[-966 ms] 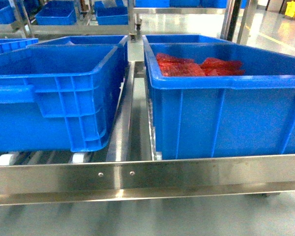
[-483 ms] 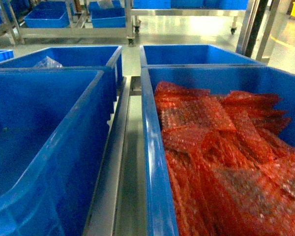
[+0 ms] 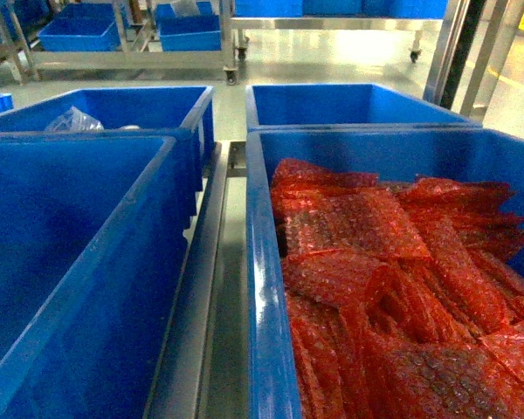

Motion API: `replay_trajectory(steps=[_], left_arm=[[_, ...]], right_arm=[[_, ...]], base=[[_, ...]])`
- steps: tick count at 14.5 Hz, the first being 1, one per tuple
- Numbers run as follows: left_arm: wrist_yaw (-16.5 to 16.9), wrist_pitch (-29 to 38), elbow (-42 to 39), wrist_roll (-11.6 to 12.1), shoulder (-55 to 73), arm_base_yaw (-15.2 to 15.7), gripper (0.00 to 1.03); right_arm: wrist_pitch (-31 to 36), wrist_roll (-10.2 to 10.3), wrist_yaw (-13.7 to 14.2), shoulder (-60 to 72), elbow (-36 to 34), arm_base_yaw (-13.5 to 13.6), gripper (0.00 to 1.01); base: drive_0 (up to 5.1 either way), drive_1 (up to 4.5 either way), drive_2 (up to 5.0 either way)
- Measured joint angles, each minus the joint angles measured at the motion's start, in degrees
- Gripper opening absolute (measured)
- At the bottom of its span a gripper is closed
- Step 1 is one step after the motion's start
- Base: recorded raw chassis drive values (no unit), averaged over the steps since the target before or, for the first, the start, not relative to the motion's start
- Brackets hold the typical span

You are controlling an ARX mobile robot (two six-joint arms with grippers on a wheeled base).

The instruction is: Pick blue part to blue bin on bottom shelf

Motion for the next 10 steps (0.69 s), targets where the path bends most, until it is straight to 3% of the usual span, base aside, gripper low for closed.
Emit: replay_trajectory(steps=[10], left_arm=[[0.0, 0.0, 0.0, 0.0, 0.0, 0.0, 0.44]], right_arm=[[0.0, 0.0, 0.0, 0.0, 0.0, 0.0, 0.98]], base=[[0.0, 0.00, 0.0]])
